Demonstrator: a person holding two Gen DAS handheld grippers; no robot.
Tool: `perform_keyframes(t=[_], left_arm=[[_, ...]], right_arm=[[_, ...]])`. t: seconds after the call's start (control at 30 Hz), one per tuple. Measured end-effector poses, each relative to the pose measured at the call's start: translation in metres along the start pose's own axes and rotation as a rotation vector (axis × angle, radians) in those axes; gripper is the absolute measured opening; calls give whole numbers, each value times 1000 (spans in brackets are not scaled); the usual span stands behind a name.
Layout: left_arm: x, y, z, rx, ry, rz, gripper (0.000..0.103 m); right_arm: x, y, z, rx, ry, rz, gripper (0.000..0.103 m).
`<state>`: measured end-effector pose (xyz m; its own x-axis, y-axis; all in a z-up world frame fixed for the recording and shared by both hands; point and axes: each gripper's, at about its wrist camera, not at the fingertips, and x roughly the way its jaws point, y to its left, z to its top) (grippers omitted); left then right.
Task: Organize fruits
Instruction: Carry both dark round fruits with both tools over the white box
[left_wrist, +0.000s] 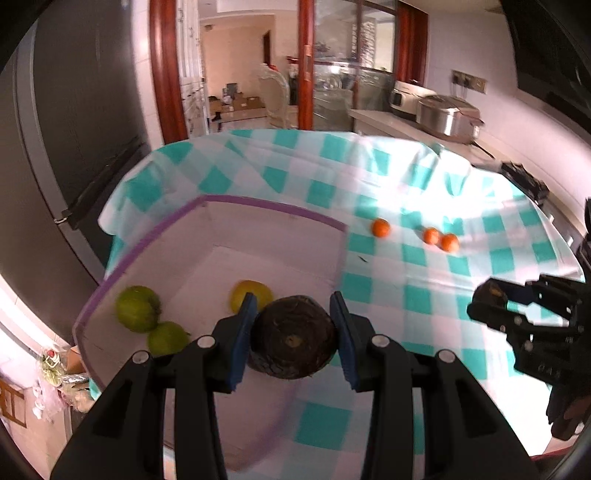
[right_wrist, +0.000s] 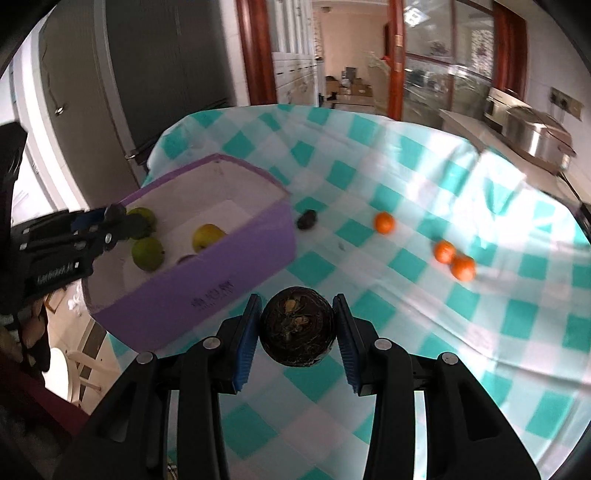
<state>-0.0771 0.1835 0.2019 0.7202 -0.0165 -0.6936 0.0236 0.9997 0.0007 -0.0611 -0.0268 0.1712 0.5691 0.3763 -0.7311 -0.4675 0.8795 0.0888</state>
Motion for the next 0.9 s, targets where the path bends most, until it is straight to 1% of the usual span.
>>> perform_keyframes(t=[0.23,0.4,0.5,0.63,0.77,0.9], left_arm=[[14,74,16,-47,3,41,41],[23,118,21,-32,14,52,41],[32,143,21,-8,37,53,41],[49,168,16,50,92,41,41],[67,181,12,119,135,35,41],[85,194,8,150,174,20,41]], right_arm=[[33,51,34,-56,-2,37,40],[60,86,57,-73,-7,64,40],[79,111,71,-87,-12,87,40],[99,137,83,-113,-15,112,40],[119,156,92,-136,-9,124,40],[141,170,96,-161,26,116,40]])
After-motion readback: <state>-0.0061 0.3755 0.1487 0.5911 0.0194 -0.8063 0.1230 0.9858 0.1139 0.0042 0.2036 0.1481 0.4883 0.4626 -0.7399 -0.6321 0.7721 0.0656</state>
